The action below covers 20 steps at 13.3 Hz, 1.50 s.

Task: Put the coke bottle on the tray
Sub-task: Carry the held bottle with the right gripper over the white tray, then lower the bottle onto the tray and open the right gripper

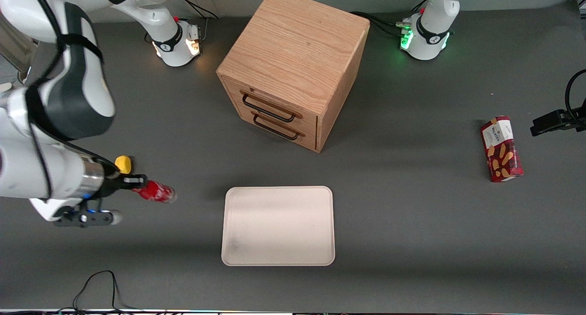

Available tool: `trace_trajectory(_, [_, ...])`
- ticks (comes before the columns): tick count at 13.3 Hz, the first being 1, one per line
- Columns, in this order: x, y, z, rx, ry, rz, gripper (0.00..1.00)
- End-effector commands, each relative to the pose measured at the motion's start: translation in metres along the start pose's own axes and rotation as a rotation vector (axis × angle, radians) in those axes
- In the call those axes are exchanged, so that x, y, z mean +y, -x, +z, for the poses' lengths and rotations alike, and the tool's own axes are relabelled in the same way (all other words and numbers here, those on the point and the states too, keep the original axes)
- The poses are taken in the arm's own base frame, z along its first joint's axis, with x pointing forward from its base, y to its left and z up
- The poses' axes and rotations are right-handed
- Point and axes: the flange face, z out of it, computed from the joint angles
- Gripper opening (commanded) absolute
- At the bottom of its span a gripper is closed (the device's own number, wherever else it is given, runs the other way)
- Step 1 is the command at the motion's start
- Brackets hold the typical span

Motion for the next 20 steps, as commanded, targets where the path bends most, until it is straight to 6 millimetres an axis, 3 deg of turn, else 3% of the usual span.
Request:
trace_trajectory(1, [-0.041, -0.016, 0.016, 0.077, -0.025, 0.053, 0.0])
trace_trajectory(5, [-0.097, -0.029, 0.061, 0.163, -0.024, 0.079, 0.0])
trace_trajectory(9, [-0.127, -0.037, 0.087, 0.234, -0.034, 0.081, 0.0])
trace_trajectory(13, [-0.14, -0.046, 0.132, 0.246, -0.025, 0.061, 0.0])
trace_trajectory(15, [-0.148, -0.045, 0.139, 0.257, -0.016, 0.045, 0.0])
trace_trajectory(20, [-0.148, -0.049, 0.156, 0.254, -0.012, 0.043, 0.0])
